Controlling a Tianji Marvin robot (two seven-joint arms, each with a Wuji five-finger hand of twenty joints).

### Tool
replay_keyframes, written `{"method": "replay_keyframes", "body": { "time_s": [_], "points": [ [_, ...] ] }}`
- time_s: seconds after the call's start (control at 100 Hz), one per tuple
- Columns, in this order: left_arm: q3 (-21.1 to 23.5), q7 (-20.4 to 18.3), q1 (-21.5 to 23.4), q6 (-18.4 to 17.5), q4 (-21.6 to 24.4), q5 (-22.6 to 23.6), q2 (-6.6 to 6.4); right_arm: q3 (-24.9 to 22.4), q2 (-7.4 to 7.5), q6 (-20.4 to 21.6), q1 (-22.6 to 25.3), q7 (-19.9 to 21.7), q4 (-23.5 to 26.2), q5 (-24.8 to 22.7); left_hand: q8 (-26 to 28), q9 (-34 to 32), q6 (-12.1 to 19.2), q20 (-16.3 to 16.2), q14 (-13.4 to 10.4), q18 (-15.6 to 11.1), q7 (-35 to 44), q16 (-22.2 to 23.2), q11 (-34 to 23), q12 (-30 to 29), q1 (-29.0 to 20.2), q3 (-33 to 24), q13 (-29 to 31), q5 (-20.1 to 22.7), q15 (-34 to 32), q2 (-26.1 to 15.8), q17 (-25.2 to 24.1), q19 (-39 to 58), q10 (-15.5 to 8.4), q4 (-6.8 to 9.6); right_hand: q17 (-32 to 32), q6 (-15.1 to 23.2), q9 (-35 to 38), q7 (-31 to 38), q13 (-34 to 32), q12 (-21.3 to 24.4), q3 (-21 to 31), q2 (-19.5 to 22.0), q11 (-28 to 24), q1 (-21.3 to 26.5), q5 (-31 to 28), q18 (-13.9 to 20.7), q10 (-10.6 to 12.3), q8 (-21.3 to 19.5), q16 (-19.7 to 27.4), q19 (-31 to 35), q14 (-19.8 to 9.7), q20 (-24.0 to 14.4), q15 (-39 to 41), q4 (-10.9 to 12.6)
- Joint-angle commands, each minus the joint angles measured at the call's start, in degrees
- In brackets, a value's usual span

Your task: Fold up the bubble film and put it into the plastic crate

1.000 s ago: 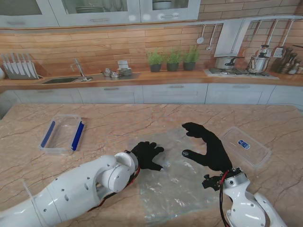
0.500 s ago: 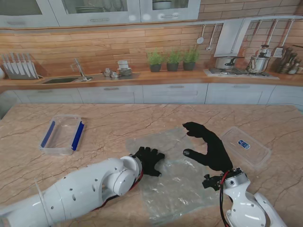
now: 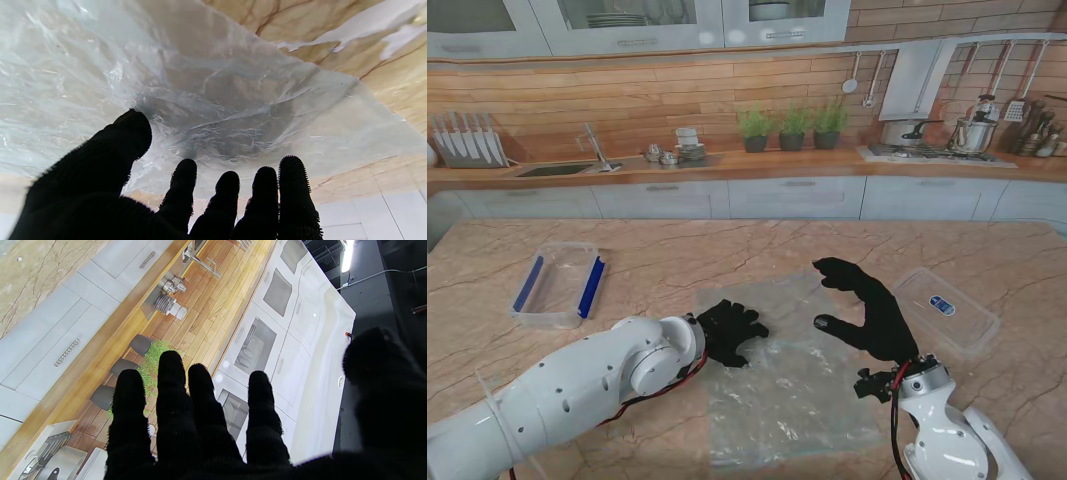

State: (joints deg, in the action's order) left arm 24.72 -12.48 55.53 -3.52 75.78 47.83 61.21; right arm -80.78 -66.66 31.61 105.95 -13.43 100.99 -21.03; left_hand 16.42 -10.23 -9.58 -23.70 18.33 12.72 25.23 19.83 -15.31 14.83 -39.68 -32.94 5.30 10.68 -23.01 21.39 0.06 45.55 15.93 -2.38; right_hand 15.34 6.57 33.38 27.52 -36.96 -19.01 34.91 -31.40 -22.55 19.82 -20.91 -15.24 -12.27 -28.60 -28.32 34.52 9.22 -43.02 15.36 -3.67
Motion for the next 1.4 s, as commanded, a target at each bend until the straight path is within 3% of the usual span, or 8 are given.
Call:
{"method": "replay_keyframes", "body": {
  "time_s": [0.0,0.29,0.48,0.62,0.88,0.97,1.03,1.39],
  "points": [
    [-0.17,-0.39,0.09,-0.80,0.53,0.01,-0.35,0.22,-0.22,-0.38,-0.28,0.00,-0.16,0.14,0.61,-0.88,1.24,0.65,-1.18,-0.89,1.98,-0.68,-0.97,0.63,1.14,-1.79,-0.04,1.18,0.71,2.51,-0.67,0.02,-0.97,-0.50,-0.20,1.57,0.01,-0.95,0.42,0.03,-0.50,1.26,1.62,-1.29,-0.14,-0.08,1.24,0.55,-0.54,-1.69,-0.58,-1.76,0.70,0.88],
    [-0.47,-2.07,-1.30,-3.81,-0.02,-1.56,-0.64,0.88,0.02,-1.50,-1.21,1.38,-0.57,1.14,0.81,-0.99,1.56,0.89,-1.60,-1.38,2.31,-0.35,-1.13,0.69,1.26,-4.49,0.08,1.40,0.45,3.64,-0.59,-0.40,-1.42,-0.60,-0.30,1.60,-0.14,-0.98,0.51,0.01,-0.54,1.35,1.60,-1.28,0.04,-0.14,1.30,0.55,-0.58,-1.72,-0.40,-1.78,0.75,0.87],
    [3.59,-0.26,1.51,-4.38,1.85,1.11,-0.86,0.46,-0.12,-0.67,-0.59,0.70,-0.49,0.79,0.86,-0.98,1.59,1.09,-1.57,-1.37,2.37,-0.39,-1.55,0.84,3.36,-3.94,-0.09,1.45,0.56,3.16,-0.81,-0.82,-1.49,-1.17,-0.27,1.54,-0.07,-0.97,0.48,0.03,-0.55,1.37,1.62,-1.29,-0.09,-0.11,1.30,0.57,-0.56,-1.72,-0.44,-1.80,0.75,0.88],
    [8.63,1.18,5.05,-5.05,4.63,3.20,-1.04,0.41,-0.23,-0.68,-0.57,0.02,-0.49,0.31,0.70,-1.16,2.17,2.04,-1.69,1.02,2.05,-0.66,-1.94,1.06,5.69,-0.48,0.85,2.04,1.16,1.84,-0.05,-2.65,-1.75,-1.51,0.00,1.50,0.13,-0.84,0.27,-0.03,-0.48,1.09,1.47,-0.91,-0.29,0.19,1.04,0.52,-0.58,-1.63,-0.37,-1.82,0.84,0.90],
    [18.25,8.90,12.51,-1.60,7.41,5.97,-0.21,2.04,0.19,-2.20,-3.27,1.75,-1.66,0.29,2.93,-11.53,-0.23,-8.25,-0.19,4.05,5.16,9.73,-7.01,5.19,4.37,-0.31,11.87,8.06,-9.48,1.05,7.58,16.90,-1.12,-1.13,1.43,0.95,1.12,0.12,-1.02,-4.10,-0.94,0.17,-5.16,0.93,-1.88,2.34,0.43,0.06,-6.02,-0.50,-0.31,-1.71,9.37,0.94],
    [20.47,12.65,14.14,0.78,6.86,6.04,0.41,3.05,0.14,-2.84,-5.24,0.93,-3.19,-1.69,6.39,-18.26,-0.66,-13.24,0.54,3.58,10.47,16.82,-13.11,11.70,3.89,-3.65,16.92,12.01,-17.36,1.77,11.96,25.84,-1.72,-1.31,2.95,1.10,1.88,1.59,-1.27,-6.88,-1.33,-0.70,-9.72,2.77,-3.49,3.01,0.69,-0.72,-9.63,1.65,-0.64,-2.30,16.07,1.14],
    [21.69,14.29,14.95,2.64,6.47,5.79,0.77,3.99,-0.15,-3.37,-7.06,-1.13,-4.85,-3.40,6.91,-24.03,-0.47,-16.84,0.06,2.10,11.31,27.20,-20.51,20.23,3.79,-4.78,24.77,13.63,-28.42,1.69,19.42,33.64,-2.89,-1.43,4.46,0.54,3.33,2.53,-2.05,-8.88,-1.22,-2.01,-13.59,4.21,-5.40,2.97,0.41,-1.03,-12.39,3.48,-0.29,-2.46,21.65,1.28],
    [22.21,14.82,13.57,11.21,1.35,0.63,2.04,5.96,1.89,-10.51,-17.55,1.86,-14.90,-14.43,5.83,-30.89,0.30,-17.81,-0.64,2.17,9.92,32.99,-30.15,31.70,2.34,-6.06,32.86,15.66,-36.88,2.64,28.09,40.71,-4.63,-1.22,6.71,0.80,4.75,5.70,-3.21,-16.21,4.90,-6.38,-26.87,8.94,-6.83,4.15,1.34,-1.69,-21.05,15.31,-1.86,-3.41,39.76,0.79]
  ]
}}
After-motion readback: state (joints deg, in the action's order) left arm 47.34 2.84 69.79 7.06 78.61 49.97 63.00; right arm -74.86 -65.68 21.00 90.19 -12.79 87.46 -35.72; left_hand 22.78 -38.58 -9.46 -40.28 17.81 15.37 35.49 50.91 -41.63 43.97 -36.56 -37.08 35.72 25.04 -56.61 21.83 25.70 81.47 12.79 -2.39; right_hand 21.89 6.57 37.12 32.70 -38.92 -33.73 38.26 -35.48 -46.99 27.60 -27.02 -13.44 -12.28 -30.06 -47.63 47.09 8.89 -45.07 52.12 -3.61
